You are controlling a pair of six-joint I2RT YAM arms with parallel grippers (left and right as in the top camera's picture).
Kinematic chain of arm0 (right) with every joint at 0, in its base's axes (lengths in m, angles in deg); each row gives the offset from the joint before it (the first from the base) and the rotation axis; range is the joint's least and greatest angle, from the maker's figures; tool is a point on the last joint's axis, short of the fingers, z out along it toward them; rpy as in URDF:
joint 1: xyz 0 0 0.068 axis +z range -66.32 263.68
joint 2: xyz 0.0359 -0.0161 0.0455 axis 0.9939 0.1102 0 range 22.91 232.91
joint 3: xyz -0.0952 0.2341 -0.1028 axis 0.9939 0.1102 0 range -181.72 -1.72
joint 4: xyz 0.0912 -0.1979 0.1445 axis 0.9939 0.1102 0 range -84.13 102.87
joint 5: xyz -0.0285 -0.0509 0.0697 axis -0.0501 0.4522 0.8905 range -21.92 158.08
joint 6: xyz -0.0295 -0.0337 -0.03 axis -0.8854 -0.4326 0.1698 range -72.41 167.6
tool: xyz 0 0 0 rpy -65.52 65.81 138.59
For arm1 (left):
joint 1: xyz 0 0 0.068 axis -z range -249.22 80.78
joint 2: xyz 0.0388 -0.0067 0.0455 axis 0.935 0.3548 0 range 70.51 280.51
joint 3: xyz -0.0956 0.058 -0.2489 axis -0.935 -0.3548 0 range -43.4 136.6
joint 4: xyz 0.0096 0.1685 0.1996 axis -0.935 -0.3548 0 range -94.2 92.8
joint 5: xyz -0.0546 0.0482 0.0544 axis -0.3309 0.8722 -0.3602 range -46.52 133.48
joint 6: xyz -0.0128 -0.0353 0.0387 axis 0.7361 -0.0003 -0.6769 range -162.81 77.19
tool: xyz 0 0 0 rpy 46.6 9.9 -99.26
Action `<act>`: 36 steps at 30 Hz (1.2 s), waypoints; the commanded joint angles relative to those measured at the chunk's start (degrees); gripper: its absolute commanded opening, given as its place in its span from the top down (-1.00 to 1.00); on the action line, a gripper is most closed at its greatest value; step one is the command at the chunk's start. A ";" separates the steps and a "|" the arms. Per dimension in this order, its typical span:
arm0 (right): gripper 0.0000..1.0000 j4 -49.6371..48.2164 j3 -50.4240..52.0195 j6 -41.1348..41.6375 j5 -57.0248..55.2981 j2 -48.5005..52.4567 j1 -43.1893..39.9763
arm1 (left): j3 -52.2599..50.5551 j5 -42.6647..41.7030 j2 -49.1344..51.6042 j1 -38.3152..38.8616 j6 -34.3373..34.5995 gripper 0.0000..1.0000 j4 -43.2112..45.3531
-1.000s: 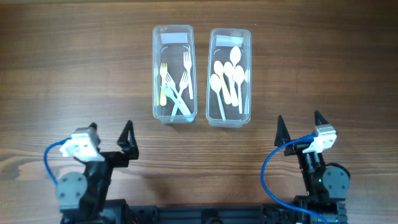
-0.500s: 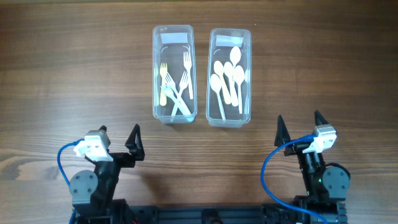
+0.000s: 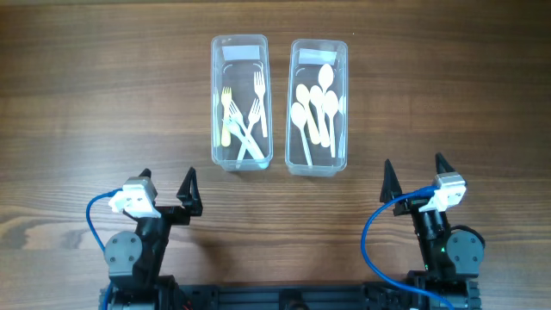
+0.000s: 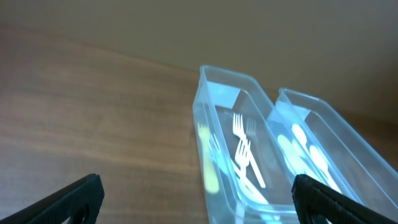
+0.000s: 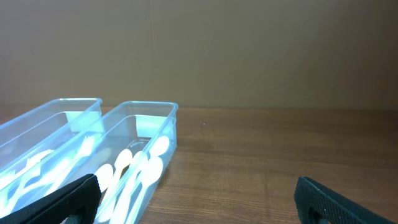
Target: Pack container
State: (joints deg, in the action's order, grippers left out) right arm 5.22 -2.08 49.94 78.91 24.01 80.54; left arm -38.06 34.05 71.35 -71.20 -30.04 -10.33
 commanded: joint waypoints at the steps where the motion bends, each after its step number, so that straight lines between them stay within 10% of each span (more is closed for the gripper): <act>1: -1.00 -0.15 0.07 0.68 -0.98 -0.17 0.33 | -1.42 1.46 -0.68 0.35 -0.31 -1.00 1.14; 36: -0.99 -0.15 0.07 0.68 -0.98 -0.17 0.33 | -1.66 7.15 -0.50 0.33 -4.85 -1.00 0.94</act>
State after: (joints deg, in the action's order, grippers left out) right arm 5.22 -2.08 49.92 78.91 24.01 80.54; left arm -39.09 41.92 71.35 -71.20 -33.56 -9.43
